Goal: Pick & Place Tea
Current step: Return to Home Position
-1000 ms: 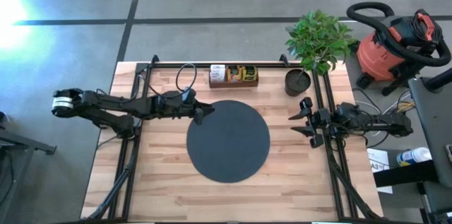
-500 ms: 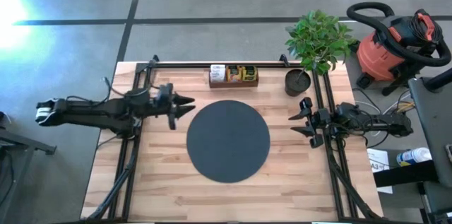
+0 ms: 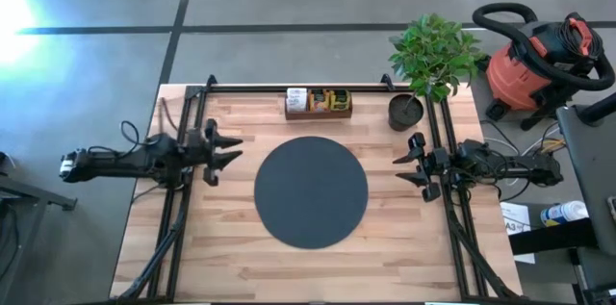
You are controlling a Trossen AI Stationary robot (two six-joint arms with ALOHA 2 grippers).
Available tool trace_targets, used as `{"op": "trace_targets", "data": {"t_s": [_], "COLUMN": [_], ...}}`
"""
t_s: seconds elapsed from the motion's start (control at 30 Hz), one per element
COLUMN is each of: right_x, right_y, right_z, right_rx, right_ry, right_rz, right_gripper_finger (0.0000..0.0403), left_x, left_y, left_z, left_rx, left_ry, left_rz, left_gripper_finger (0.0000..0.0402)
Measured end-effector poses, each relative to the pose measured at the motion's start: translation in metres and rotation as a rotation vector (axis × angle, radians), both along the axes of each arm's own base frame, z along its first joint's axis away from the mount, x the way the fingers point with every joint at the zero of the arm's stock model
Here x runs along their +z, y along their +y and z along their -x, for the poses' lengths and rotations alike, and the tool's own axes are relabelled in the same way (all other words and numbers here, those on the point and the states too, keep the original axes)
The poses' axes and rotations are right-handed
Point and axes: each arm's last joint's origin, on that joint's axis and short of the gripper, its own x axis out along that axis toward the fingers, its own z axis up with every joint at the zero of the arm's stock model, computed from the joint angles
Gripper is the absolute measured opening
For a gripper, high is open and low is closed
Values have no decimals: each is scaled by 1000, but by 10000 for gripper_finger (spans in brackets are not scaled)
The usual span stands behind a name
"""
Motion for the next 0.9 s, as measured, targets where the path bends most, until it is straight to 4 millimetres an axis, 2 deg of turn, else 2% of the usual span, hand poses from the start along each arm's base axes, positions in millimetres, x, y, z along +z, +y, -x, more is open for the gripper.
{"op": "trace_targets", "data": {"t_s": [0.13, 0.67, 0.9], "right_x": [0, 0, 0], "right_y": [0, 0, 0], "right_z": [0, 0, 0], "right_rx": [0, 0, 0], "right_ry": [0, -1, 2], "right_rz": [0, 0, 0], "right_gripper_finger": [166, 166, 166], "left_x": [-4, -20, -37], "left_y": [0, -1, -1], "left_z": [6, 21, 17], "left_rx": [4, -3, -6], "left_ry": [-24, 73, 89], "left_rz": [-30, 19, 25], "left_gripper_finger": [145, 145, 145]}}
